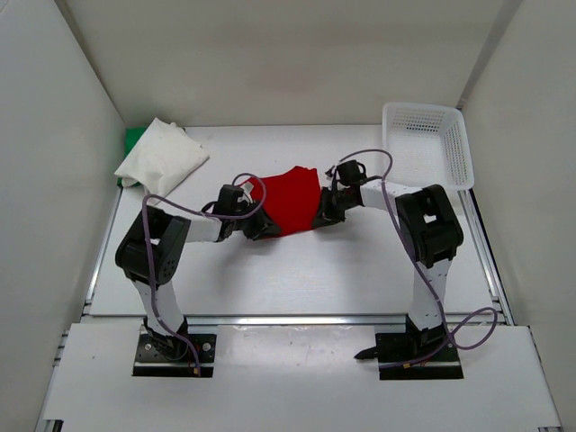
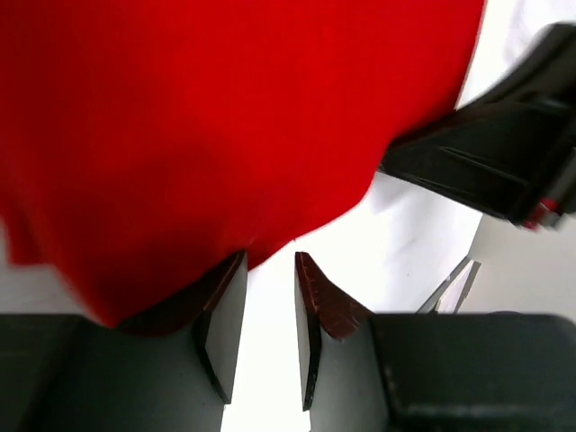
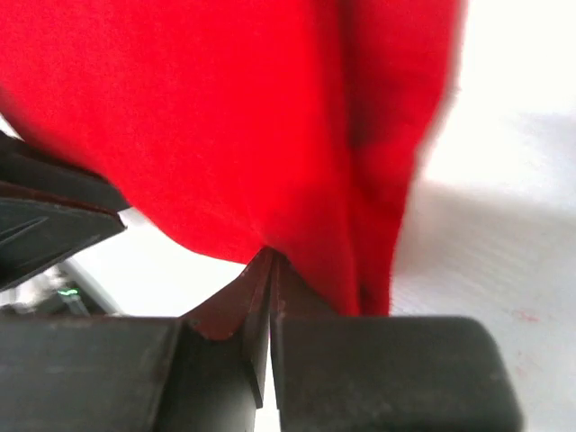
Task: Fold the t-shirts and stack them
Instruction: Fold the long partially folded tshirt into a neat square
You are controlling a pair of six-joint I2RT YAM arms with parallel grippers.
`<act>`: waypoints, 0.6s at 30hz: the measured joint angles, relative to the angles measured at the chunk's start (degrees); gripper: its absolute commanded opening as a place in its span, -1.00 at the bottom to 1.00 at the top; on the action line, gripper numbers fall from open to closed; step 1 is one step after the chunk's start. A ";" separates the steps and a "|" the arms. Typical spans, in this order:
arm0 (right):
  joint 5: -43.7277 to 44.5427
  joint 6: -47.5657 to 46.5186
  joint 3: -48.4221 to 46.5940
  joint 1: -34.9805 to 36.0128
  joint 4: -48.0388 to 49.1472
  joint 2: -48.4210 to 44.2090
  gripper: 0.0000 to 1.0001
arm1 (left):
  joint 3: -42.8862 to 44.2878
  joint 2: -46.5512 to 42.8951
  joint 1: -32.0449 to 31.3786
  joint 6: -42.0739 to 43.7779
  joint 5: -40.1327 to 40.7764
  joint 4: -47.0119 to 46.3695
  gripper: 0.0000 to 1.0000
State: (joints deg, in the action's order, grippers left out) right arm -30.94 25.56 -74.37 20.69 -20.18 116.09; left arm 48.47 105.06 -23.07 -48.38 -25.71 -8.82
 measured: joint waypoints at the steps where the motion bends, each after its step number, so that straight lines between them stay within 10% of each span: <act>1: -0.81 0.92 1.64 -0.74 1.46 -0.07 -0.99 | -1.53 -0.87 0.59 -0.20 -0.26 -1.92 -0.21; 11: -3.58 5.35 11.89 -2.03 8.57 -7.26 -0.99 | -13.07 -11.52 4.81 -1.01 -2.21 -3.34 -0.15; 18: -4.04 6.10 -4.76 -2.78 7.80 -5.33 -1.00 | 1.14 -12.37 3.93 -0.39 -0.52 0.48 -0.16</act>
State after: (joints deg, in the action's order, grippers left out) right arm -34.98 31.66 -79.13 17.91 -12.38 110.76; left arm 49.60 92.68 -19.14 -48.77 -26.24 -8.34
